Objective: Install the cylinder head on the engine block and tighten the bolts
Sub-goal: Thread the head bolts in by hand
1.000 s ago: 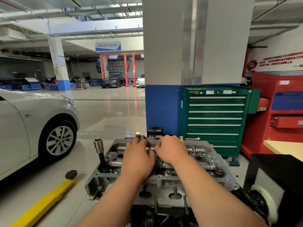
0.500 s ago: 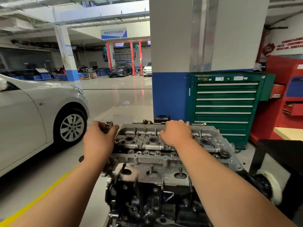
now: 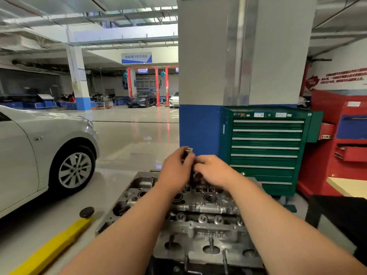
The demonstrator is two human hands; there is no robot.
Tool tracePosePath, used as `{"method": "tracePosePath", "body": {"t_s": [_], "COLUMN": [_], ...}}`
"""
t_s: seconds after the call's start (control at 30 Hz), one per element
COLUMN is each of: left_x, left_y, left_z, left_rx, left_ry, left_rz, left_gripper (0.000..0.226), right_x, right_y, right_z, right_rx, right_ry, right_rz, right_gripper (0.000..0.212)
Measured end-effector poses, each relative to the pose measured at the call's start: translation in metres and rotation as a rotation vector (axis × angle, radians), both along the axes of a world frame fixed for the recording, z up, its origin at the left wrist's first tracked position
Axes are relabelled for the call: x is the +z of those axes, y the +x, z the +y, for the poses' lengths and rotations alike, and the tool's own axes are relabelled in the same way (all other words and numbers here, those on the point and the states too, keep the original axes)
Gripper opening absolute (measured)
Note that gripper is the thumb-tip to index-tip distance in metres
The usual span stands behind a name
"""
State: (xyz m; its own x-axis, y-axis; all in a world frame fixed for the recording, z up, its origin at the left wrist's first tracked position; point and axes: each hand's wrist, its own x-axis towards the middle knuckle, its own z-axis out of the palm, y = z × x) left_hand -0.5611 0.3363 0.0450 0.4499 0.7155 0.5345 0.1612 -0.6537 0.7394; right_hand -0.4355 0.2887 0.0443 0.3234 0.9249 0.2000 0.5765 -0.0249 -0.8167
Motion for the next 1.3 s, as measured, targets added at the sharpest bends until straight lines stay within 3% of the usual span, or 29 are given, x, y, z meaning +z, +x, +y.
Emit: {"method": "tracePosePath", "body": {"t_s": [0.2, 0.47, 0.57, 0.7, 0.97, 1.13, 1.3], "left_x": [-0.019, -0.025, -0.027, -0.027, -0.025, -0.023, -0.023], "left_y": [0.015, 0.010, 0.011, 0.010, 0.006, 0.016, 0.011], "left_z": [0.020, 0.018, 0.016, 0.016, 0.014, 0.013, 0.016], "left_rx": [-0.101, -0.118, -0.125, -0.116, -0.141, -0.038, -0.075], "left_ry": [-0.154, -0.067, -0.096, -0.107, 0.030, -0.098, -0.027], "left_rz": [-0.208, -0.073, -0.111, -0.121, -0.007, -0.134, -0.081], "left_gripper": [0.016, 0.006, 0.018, 0.026, 0.014, 0.025, 0.018], "right_x": [-0.020, -0.024, -0.023, -0.024, -0.020, -0.020, -0.020], "right_y": [0.009, 0.007, 0.005, 0.003, 0.002, -0.005, -0.002], "right_z": [0.002, -0.004, -0.007, -0.008, -0.007, 0.002, -0.006], "right_rx": [0.026, 0.013, -0.027, -0.034, -0.018, -0.103, -0.017], "right_ry": [0.093, 0.120, 0.124, 0.087, 0.037, 0.082, 0.067], "right_rz": [0.015, -0.088, -0.077, -0.108, -0.135, -0.127, -0.113], "right_gripper": [0.014, 0.007, 0.019, 0.014, 0.012, 0.020, 0.019]}}
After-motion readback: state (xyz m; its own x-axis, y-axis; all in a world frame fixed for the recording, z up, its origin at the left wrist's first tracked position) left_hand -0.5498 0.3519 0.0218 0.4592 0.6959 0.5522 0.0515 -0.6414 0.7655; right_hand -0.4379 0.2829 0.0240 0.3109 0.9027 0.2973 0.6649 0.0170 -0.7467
